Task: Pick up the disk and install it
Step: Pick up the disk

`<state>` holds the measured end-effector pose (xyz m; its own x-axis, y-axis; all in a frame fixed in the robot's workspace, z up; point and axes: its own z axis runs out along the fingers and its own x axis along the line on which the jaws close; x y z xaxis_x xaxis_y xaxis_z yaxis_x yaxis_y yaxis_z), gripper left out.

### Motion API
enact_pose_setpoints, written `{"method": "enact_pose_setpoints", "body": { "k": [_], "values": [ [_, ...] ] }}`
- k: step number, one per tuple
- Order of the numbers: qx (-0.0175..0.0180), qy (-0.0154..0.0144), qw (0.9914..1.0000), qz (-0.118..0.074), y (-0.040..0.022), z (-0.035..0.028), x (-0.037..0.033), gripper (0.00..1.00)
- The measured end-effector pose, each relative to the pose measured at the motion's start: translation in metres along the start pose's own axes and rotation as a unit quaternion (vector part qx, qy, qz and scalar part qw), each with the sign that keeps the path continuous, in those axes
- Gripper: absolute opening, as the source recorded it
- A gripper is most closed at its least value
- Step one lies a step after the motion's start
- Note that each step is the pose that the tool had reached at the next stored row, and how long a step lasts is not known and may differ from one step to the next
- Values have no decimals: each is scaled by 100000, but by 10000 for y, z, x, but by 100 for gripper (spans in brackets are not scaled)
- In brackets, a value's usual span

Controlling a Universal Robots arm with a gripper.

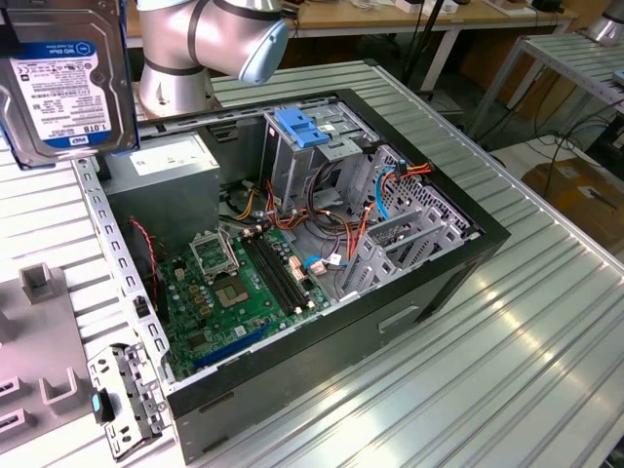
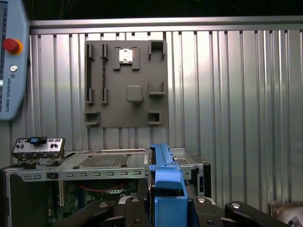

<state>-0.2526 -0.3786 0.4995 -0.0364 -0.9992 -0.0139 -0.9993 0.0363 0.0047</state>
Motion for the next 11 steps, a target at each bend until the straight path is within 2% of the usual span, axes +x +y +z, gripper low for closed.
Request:
{"method": "enact_pose_setpoints", "body": {
  "k": [11],
  "values": [
    [-26, 3, 100000, 47, -144, -1, -5, 37]
  ]
}}
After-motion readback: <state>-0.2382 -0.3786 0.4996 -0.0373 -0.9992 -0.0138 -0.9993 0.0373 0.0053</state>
